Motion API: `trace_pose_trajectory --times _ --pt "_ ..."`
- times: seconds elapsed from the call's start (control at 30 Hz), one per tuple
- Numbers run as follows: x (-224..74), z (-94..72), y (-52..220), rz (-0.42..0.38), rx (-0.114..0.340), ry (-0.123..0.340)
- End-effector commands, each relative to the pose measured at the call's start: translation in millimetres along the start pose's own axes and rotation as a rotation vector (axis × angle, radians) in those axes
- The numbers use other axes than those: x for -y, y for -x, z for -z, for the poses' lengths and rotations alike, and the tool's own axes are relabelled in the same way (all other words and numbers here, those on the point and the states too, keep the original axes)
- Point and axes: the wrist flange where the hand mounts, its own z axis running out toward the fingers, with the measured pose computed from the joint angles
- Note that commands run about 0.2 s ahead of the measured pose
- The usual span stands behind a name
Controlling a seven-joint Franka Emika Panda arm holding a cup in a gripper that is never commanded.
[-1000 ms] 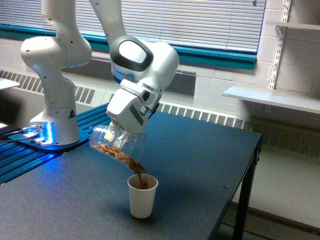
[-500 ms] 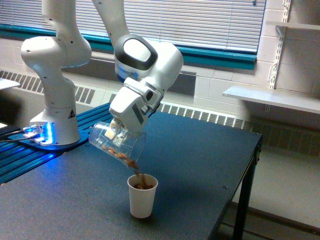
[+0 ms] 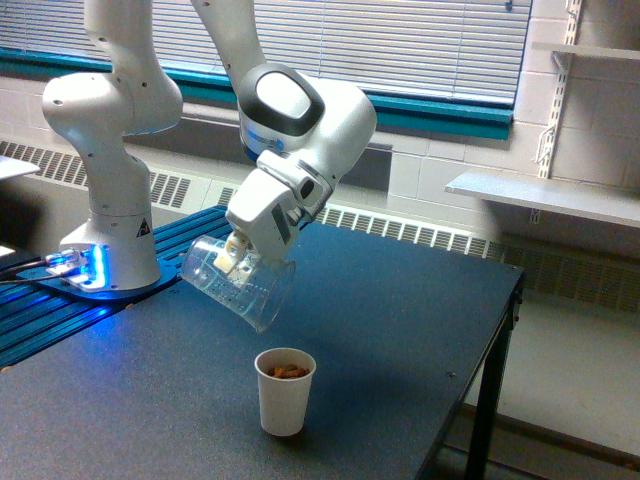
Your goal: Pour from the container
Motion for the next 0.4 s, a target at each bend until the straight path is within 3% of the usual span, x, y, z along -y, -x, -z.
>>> trace_pose_trajectory --times 0.03,0.4 --pt "2.2 0.5 -1.8 0.041 0.010 0.001" --pt "-1.1 -1.1 -2.6 0.034 0.030 -0.017"
